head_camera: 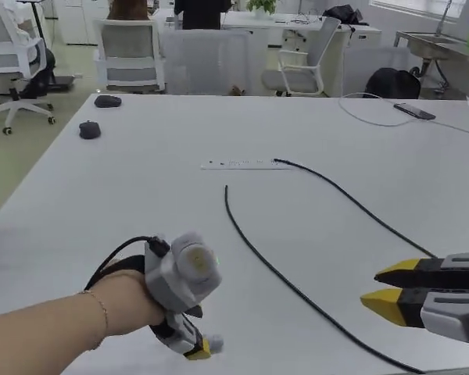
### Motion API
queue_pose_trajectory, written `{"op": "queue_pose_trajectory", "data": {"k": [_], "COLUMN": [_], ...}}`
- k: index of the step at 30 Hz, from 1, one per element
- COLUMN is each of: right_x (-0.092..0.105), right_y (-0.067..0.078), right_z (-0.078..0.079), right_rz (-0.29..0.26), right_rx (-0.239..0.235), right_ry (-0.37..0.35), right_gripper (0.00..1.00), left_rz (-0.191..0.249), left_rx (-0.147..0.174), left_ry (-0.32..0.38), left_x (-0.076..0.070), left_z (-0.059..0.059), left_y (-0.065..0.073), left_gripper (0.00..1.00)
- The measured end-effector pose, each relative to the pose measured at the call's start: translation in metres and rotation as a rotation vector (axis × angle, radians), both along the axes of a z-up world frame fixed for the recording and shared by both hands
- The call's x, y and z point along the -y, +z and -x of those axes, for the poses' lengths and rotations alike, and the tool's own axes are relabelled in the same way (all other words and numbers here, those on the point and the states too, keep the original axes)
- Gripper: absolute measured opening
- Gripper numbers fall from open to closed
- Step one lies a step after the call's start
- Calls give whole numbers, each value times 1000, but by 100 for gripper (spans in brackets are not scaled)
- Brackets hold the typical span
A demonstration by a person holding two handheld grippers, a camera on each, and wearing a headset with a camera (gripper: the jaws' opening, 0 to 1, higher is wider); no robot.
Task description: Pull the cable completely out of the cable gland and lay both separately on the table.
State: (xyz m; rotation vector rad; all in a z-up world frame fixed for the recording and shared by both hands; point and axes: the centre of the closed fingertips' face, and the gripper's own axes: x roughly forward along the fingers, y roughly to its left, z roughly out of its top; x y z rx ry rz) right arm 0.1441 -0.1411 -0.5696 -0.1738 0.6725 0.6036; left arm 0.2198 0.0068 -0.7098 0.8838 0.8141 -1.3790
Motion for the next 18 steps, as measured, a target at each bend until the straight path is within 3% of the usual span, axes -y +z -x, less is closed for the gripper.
{"op": "queue_pose_trajectory", "data": {"k": [4, 10, 12, 14, 18], "right_x": [-6, -5, -7, -4, 0], "right_y": [-16, -30, -34, -40, -50], "right_z": [5, 8, 9, 10, 8], "right_rz": [-41, -83, -93, -84, -89], "right_rx": [-66, -111, -122, -130, -136], "right_ry": [-3, -40, -50, -80, -139], "right_gripper": [24, 26, 26, 26, 27], "left_rz": [116, 238, 269, 273, 290], "left_rx": [-63, -90, -70, -19, 43], "left_ry": [114, 286, 382, 456, 604], "left_x": [-13, -45, -61, -80, -109], "left_z": [16, 34, 31, 26, 18], "left_y": [41, 72, 78, 81, 80], "left_gripper": [42, 42, 42, 42, 41]}}
